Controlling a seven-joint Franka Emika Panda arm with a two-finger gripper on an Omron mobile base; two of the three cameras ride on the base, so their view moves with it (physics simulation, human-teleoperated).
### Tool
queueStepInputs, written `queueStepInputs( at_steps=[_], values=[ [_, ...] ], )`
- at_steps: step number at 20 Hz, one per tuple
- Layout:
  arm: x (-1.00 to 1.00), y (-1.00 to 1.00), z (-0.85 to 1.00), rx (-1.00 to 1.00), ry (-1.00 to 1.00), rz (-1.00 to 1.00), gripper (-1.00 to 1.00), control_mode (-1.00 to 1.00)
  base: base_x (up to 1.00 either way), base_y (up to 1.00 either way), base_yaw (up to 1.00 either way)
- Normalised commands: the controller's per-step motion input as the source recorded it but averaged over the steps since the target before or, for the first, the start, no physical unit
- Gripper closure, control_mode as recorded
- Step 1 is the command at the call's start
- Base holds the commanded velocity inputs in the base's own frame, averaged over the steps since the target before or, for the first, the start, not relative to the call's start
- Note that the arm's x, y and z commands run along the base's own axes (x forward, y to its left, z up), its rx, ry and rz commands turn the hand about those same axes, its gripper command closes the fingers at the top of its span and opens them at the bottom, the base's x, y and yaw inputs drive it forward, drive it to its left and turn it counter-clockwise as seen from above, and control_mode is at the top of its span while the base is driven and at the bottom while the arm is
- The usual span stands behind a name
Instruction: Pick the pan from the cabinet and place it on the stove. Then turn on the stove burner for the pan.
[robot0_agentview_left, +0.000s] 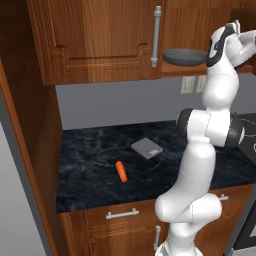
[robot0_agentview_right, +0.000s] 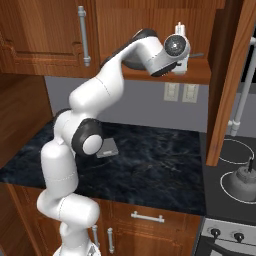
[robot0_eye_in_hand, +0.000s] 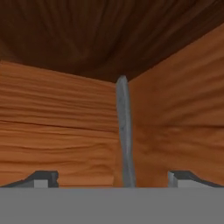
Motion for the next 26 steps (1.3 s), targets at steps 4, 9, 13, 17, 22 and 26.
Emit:
queueStepInputs(
  at_steps=[4,9,13,17,22,26],
  values=[
    [0.15,0.00,0.12,-0.10,-0.03,0.00,-1.00,-1.00,0.00,0.00,0.00],
    [0.17,-0.08,-0.01,-0.07,0.01,0.00,-1.00,-1.00,0.00,0.00,0.00],
    [0.21,-0.09,-0.10,-0.03,0.04,0.00,-1.00,-1.00,0.00,0.00,0.00],
    [0.25,0.00,-0.18,-0.01,0.03,0.00,-1.00,-1.00,0.00,0.00,0.00],
    [0.20,-0.03,-0.27,0.00,0.00,0.00,-1.00,-1.00,0.00,0.00,0.00],
    [0.28,-0.02,-0.26,0.00,0.00,0.00,-1.00,-1.00,0.00,0.00,0.00]
  ],
)
